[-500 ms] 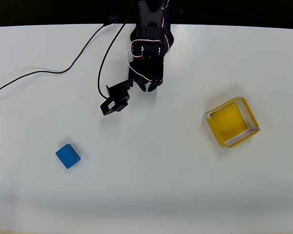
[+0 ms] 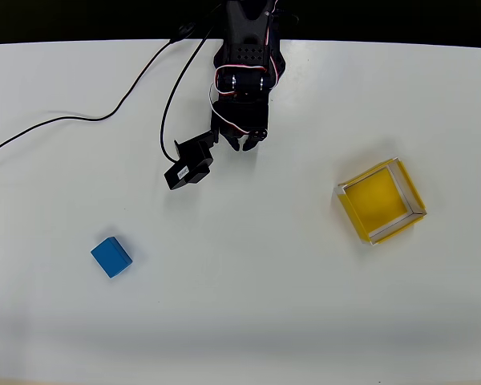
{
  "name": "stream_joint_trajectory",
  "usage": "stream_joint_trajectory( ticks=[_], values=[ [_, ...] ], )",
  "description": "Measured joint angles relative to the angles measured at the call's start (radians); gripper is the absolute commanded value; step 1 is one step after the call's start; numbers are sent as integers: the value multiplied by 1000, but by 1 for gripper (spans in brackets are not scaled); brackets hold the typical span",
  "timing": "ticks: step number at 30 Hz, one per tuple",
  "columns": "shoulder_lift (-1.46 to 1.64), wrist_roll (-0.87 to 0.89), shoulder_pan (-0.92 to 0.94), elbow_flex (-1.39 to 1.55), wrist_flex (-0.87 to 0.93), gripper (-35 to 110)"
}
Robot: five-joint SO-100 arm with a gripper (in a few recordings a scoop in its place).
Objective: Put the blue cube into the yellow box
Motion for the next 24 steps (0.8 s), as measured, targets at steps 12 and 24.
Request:
stream_joint_trajectory(
  ticks=[12, 24],
  values=[
    [-337, -12, 80, -104, -230, 8],
    [-933, -123, 324, -535, -690, 32]
  ],
)
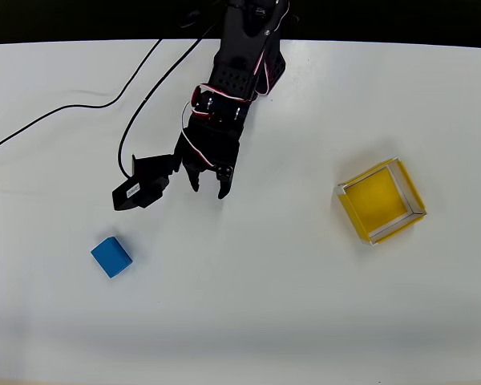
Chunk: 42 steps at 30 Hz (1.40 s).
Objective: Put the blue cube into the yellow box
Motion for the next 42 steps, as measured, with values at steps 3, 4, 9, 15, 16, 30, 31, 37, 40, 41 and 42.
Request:
stream_joint_trajectory(
  ticks=[3, 4, 9, 15, 16, 30, 31, 37, 40, 41, 42],
  values=[
    [-146, -54, 69, -89, -120, 38],
    [-195, -72, 91, -120, -152, 39],
    [-402, -95, 181, -241, -330, 44],
    [-650, -41, 278, -410, -423, 48],
    [-690, -28, 288, -442, -423, 49],
    [-1026, 256, 336, -798, -422, 53],
    [-1042, 279, 334, -810, -431, 53],
    [-1118, 362, 331, -902, -383, 55],
    [-1169, 403, 330, -968, -282, 57],
    [-1184, 411, 330, -991, -249, 57],
    [-1198, 420, 330, -1015, -213, 57]
  ],
)
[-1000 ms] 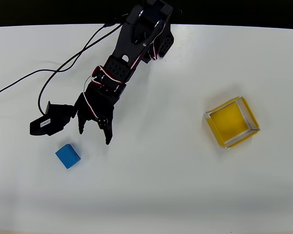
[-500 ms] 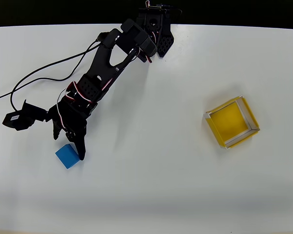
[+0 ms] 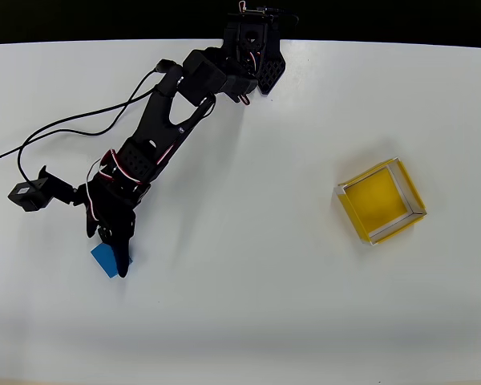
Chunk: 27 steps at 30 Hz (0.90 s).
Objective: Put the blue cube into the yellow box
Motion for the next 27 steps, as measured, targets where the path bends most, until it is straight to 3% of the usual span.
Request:
stream_joint_trajectory(
  ticks=[10, 27],
  values=[
    [-124, 98, 0, -213, 218, 57],
    [-264, 61, -20, -334, 158, 55]
  ],
)
